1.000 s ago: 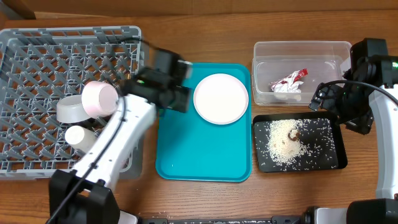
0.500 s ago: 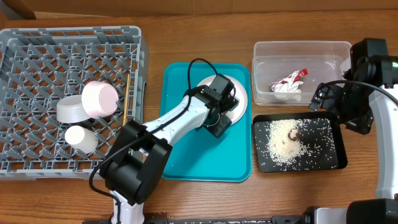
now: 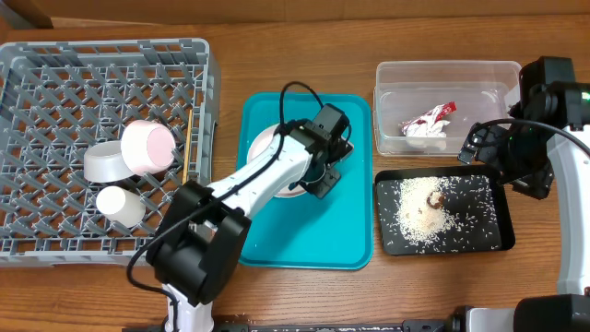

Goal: Sort waste into correct bins and load items into the dishwasher
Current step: 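Grasp the white plate on the teal tray with the left gripper, then stand the white plate upright in the dish rack with the left gripper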

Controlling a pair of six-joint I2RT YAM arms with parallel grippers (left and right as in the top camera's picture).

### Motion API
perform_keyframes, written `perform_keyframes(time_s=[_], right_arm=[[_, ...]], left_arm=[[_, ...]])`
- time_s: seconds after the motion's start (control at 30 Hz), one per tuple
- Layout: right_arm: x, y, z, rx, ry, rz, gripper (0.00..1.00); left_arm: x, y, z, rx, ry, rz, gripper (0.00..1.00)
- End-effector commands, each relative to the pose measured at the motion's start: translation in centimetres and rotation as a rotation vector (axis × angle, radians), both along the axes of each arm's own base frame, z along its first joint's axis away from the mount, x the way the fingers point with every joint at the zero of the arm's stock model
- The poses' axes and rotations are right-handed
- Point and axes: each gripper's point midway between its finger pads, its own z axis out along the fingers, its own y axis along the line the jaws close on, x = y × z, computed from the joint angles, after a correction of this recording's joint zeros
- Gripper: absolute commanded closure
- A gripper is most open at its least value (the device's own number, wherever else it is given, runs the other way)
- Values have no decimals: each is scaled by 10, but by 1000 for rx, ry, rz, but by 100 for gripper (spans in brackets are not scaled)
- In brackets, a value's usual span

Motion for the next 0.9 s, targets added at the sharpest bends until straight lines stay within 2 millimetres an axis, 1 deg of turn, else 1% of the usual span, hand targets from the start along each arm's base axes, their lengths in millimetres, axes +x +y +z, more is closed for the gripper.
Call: perform_keyframes(time_s=[0.0,0.07,0.13,0.17,0.2,0.23,0.27,0.3,0.37,0.4,0.43,0.5,0.53,0.6,0.67,0.7,0.8,0.83,0.87], right_arm=[[4,0,8,0,-38,-1,0],[4,0,8,0,-37,-1,0],[4,0,8,0,-38,-1,0],[4,0,8,0,-37,-1,0],[4,0,8,0,-38,-1,0],[4,0,8,0,-38,-1,0],[4,0,8,0,-38,-1,0],[4,0,8,0,-37,-1,0],[4,0,8,0,-37,-1,0],[3,0,8,0,-37,-1,0],[3,0,8,0,-37,-1,0],[4,0,8,0,-37,-1,0],[4,0,8,0,-37,-1,0],[4,0,8,0,-37,-2,0],[3,0,8,0,-37,-1,0],[3,0,8,0,-34,-1,0],[2,0,8,1,-30,-1,0],[2,0,8,1,-30,-1,0],[2,0,8,1,-30,-1,0]], left_arm=[[40,-1,102,-127,-204,104,96],[51,10,138,-170,-270,140,96],[65,32,186,-265,-349,198,96],[69,43,201,-315,-362,218,96],[73,55,214,-378,-363,243,96],[75,62,220,-413,-358,255,96],[80,80,228,-509,-329,274,96],[82,89,233,-575,-304,278,96],[86,108,236,-669,-262,310,96],[90,124,239,-752,-233,329,96],[91,131,240,-799,-218,334,96],[97,157,242,-939,-173,359,96],[100,169,239,-987,-150,379,96],[103,178,232,-1026,-123,392,96],[108,189,218,-1030,-93,435,96],[112,197,207,-1029,-71,466,96],[116,214,189,-1031,-35,531,96],[116,220,187,-1032,-31,549,88],[115,223,187,-1032,-27,562,50]])
